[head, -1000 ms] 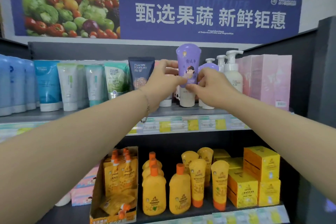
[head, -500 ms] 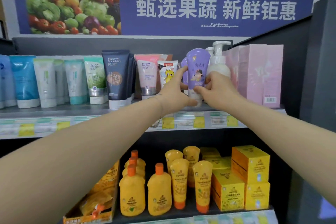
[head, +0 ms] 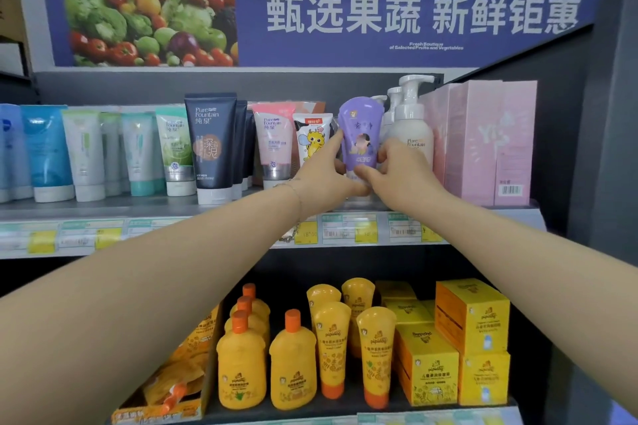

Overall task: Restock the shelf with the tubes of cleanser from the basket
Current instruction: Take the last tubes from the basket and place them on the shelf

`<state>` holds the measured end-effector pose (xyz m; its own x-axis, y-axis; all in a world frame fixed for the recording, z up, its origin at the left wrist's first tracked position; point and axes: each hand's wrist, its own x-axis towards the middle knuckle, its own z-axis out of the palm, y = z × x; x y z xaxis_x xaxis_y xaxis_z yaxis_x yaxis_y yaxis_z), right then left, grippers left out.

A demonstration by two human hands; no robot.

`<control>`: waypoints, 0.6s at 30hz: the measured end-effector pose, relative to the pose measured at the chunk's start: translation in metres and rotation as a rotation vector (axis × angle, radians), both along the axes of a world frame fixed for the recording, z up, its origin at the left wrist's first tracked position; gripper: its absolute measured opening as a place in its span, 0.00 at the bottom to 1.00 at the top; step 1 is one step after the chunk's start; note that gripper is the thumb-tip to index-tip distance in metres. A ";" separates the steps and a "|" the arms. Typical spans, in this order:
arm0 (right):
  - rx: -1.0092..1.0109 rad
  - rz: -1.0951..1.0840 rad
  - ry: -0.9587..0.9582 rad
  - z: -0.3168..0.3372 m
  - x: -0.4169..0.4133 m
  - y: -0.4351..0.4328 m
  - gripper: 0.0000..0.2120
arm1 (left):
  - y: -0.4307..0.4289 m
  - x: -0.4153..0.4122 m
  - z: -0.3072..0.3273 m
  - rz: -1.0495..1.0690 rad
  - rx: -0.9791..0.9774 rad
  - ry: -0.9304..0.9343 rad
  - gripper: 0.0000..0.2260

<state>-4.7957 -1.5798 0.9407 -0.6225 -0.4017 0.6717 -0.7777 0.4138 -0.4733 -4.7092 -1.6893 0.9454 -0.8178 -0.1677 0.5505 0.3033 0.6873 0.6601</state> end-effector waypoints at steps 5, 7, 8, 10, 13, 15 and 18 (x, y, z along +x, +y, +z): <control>0.132 -0.043 0.034 0.001 0.002 0.009 0.14 | 0.002 0.000 -0.001 0.103 -0.039 0.018 0.29; 0.252 -0.128 0.118 0.003 0.004 0.016 0.15 | 0.001 0.002 0.000 0.173 -0.094 0.037 0.27; 0.291 -0.162 0.158 0.003 0.005 0.019 0.15 | 0.000 0.003 0.000 0.203 -0.120 0.042 0.25; 0.314 -0.193 0.208 0.004 0.007 0.024 0.14 | -0.001 0.008 0.002 0.257 -0.199 0.053 0.19; 0.318 -0.234 0.339 0.007 0.014 0.029 0.12 | -0.003 0.017 0.003 0.326 -0.373 0.076 0.14; 0.349 -0.263 0.526 0.008 0.021 0.031 0.12 | -0.004 0.026 0.001 0.344 -0.479 0.111 0.12; 0.365 -0.204 0.699 0.005 0.039 0.028 0.11 | -0.008 0.042 -0.004 0.370 -0.610 0.170 0.11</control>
<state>-4.7568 -1.5513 0.9458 -0.1923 -0.5942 0.7810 -0.7363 0.6135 0.2854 -4.6674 -1.6974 0.9412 -0.6620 -0.0399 0.7484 0.0438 0.9948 0.0918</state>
